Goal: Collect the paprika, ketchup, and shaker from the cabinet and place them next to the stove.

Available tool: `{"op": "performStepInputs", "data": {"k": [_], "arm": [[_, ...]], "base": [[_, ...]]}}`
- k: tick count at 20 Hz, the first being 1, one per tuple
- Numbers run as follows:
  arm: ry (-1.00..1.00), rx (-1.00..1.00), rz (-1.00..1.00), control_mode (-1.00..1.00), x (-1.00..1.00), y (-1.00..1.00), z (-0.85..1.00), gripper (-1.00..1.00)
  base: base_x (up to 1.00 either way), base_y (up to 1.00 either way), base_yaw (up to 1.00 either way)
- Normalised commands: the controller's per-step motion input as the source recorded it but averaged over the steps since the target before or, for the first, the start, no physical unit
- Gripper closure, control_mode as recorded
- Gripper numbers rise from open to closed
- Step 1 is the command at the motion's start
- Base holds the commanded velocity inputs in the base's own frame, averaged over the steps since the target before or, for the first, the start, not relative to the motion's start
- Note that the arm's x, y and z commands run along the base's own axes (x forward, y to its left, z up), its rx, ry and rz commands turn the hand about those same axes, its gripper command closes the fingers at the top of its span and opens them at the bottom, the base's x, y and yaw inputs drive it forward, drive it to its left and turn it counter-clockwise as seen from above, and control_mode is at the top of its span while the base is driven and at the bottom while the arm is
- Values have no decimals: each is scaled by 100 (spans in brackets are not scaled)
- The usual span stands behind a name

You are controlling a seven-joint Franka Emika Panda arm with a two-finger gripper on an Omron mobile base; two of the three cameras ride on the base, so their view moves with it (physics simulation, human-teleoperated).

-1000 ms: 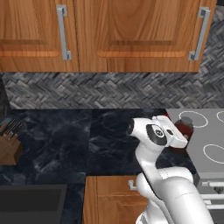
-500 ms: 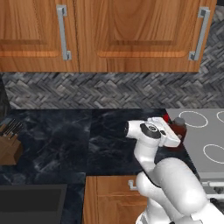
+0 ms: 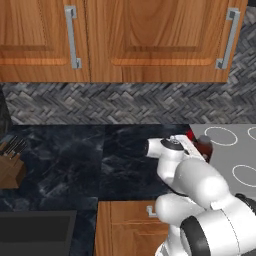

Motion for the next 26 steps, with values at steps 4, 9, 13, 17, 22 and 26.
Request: {"op": "performStepInputs", "data": {"k": [4, 9, 13, 17, 22, 26], "arm": [[0, 0, 0, -100, 14, -21, -13, 100], [0, 0, 0, -100, 17, -5, -24, 100], [0, 0, 0, -100, 14, -1, -23, 100], [0, 0, 0, -100, 16, 0, -22, 100], [0, 0, 0, -100, 14, 0, -24, 100], [-3, 0, 0, -100, 7, -1, -28, 100]], "base": [[0, 0, 0], [0, 0, 0], [0, 0, 0], [0, 0, 0], [0, 0, 0], [0, 0, 0]]}}
